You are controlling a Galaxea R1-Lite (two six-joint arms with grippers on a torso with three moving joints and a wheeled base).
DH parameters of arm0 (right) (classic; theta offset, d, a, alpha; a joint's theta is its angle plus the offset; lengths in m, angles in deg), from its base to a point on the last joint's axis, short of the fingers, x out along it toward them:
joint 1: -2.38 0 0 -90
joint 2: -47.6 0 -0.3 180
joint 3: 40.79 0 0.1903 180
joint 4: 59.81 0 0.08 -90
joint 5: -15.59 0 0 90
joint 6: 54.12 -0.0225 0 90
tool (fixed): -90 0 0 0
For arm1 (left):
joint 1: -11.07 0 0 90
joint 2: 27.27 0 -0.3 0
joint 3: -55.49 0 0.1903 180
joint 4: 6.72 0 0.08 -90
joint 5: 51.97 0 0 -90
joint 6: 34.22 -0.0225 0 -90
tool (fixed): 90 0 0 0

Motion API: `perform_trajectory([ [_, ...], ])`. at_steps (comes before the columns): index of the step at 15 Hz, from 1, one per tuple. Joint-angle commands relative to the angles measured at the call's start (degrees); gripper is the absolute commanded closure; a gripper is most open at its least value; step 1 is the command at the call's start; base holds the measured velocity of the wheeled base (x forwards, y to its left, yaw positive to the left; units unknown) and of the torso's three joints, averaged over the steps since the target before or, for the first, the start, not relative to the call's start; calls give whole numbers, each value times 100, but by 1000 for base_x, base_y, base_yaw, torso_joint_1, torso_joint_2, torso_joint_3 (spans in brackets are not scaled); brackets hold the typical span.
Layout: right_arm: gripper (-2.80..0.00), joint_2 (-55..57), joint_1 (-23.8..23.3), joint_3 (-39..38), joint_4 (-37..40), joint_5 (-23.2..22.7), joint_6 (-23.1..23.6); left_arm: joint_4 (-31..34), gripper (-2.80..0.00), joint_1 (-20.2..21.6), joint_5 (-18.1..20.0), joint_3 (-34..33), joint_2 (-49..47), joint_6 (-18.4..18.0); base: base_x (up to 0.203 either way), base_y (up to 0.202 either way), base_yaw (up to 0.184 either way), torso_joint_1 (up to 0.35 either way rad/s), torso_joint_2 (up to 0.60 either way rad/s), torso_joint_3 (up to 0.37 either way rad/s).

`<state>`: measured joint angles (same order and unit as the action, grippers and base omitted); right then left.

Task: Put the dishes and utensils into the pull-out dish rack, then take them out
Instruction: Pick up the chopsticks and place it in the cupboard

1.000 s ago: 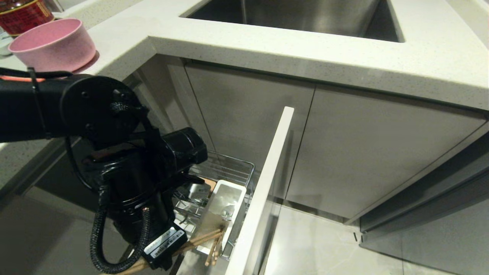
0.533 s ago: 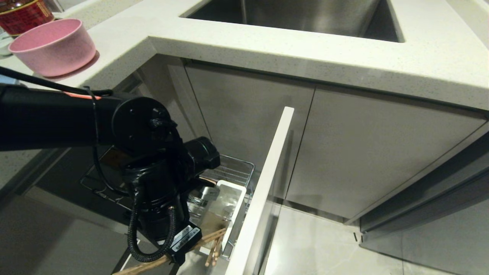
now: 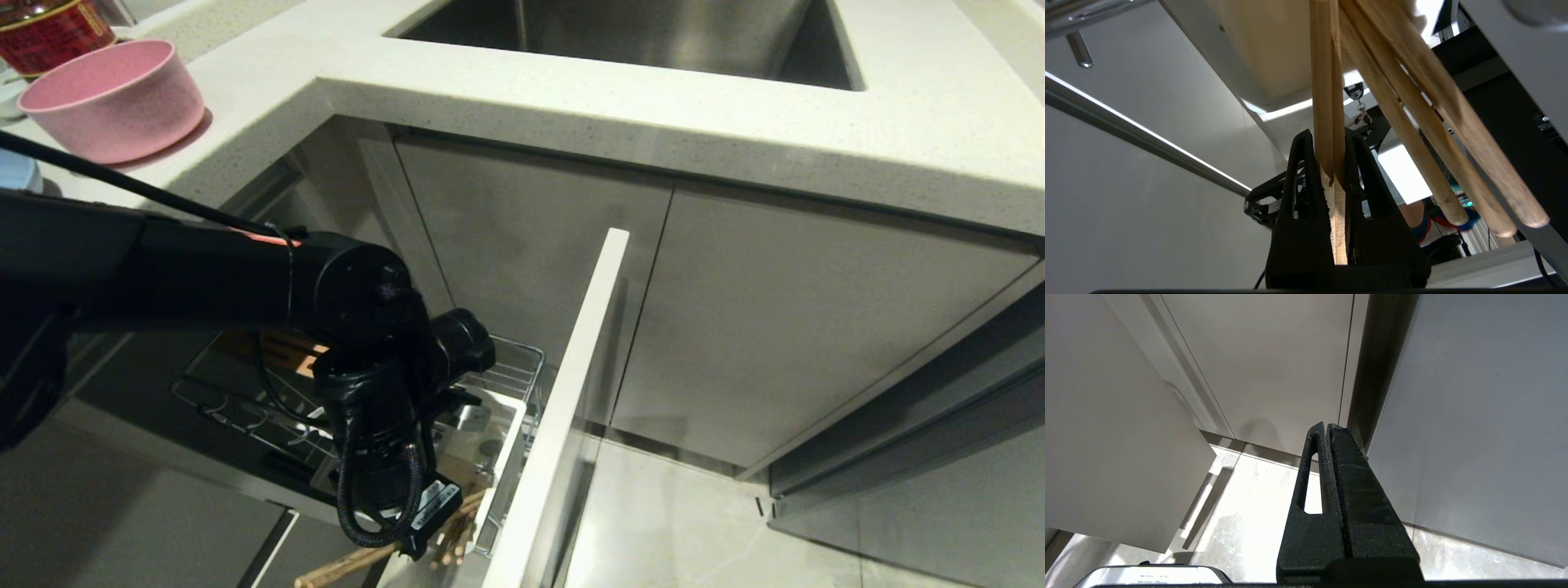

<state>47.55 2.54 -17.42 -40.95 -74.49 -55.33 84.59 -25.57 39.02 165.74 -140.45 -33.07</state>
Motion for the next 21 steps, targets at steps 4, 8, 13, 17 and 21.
perform_trajectory([
  [4, 0, -4, 2, -149, -5, -1, -2, 35, 0, -2, -3, -5, -98, 5, 0, 0, 0, 0, 0, 0],
  [8, 0, -4, 2, -149, -5, -1, -2, 79, -280, -2, -12, 12, -72, 8, 0, 0, 0, 0, 0, 0],
  [13, 0, -4, 2, -149, -6, -1, -2, 176, -280, -2, -21, 22, 44, 8, 0, 0, 0, 0, 0, 0],
  [17, 0, -4, 2, -149, -6, -1, -2, 192, -280, -4, -59, 22, 437, 46, 0, 0, 0, 0, 0, 0],
  [21, 0, -4, 2, -149, -6, -1, -2, 169, -280, -19, -222, 168, 1050, 402, 0, 0, 0, 0, 0, 0],
])
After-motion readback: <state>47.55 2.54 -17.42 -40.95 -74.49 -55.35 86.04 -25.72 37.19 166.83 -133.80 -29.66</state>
